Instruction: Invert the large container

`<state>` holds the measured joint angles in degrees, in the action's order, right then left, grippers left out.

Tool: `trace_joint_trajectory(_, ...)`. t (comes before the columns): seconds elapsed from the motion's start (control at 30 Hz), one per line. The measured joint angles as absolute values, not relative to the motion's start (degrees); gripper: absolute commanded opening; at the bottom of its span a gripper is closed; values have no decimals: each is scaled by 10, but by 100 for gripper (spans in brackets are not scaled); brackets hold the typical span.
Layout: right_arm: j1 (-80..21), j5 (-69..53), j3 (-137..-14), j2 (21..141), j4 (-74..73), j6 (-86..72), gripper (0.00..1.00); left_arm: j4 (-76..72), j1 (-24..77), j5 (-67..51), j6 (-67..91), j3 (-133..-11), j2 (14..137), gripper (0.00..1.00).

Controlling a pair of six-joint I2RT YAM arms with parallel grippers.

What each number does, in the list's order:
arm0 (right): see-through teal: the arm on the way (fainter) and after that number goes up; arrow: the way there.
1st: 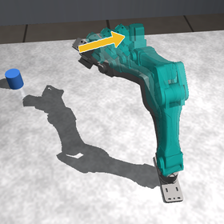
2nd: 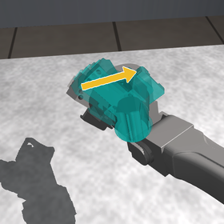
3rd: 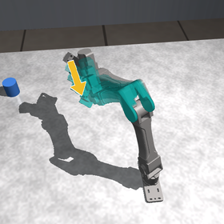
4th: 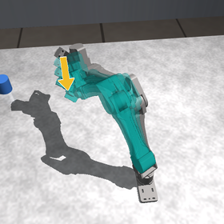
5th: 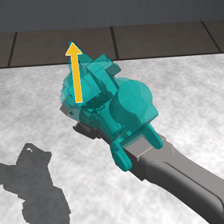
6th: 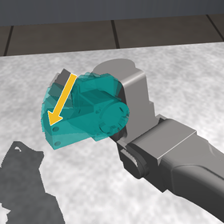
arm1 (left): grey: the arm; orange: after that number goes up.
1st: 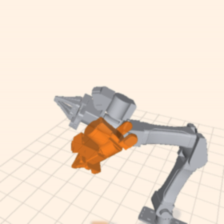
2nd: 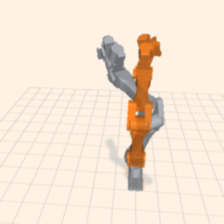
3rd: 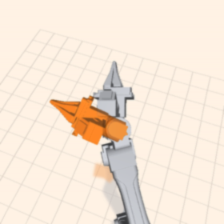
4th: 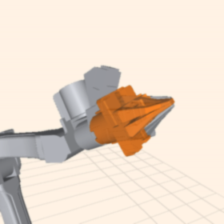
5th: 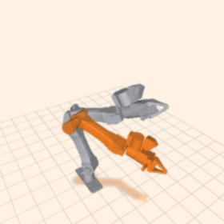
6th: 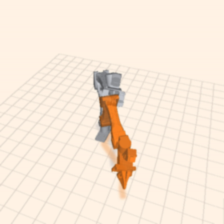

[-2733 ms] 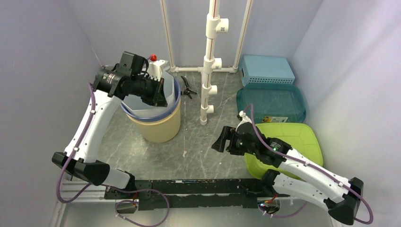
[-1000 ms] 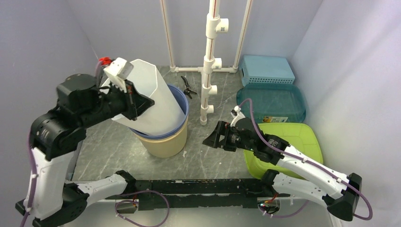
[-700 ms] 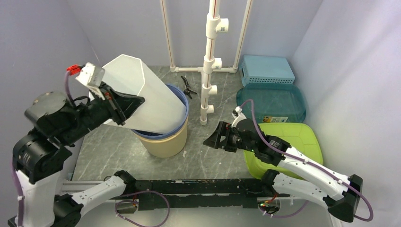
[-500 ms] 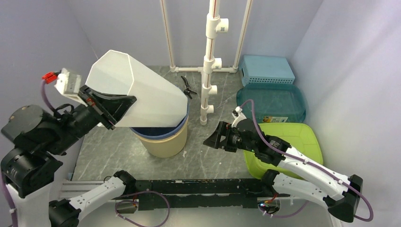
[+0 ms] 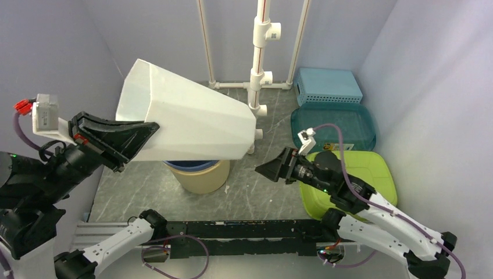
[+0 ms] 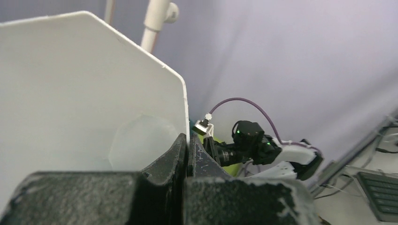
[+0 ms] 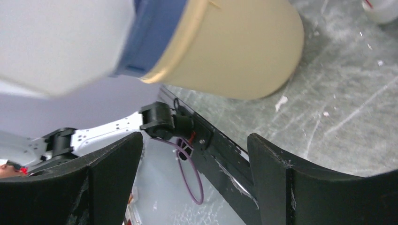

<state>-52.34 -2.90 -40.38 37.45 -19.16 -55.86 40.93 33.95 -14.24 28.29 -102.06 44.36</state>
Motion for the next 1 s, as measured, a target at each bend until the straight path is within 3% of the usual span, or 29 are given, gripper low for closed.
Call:
trace_joint_trajectory(0.27, -523, 15, -406, 269, -197, -509, 87, 367, 340, -237, 342, -1010, 447, 3)
trace_joint_trajectory(0.63, -523, 217, -434, 134, -372, -547, 86, 298, 340, -351, 440, -916, 479, 3)
trace_joint_trajectory(1.0, -523, 290, -438, 130, -486, -612, 87, 271, 340, -476, 470, -872, 525, 3)
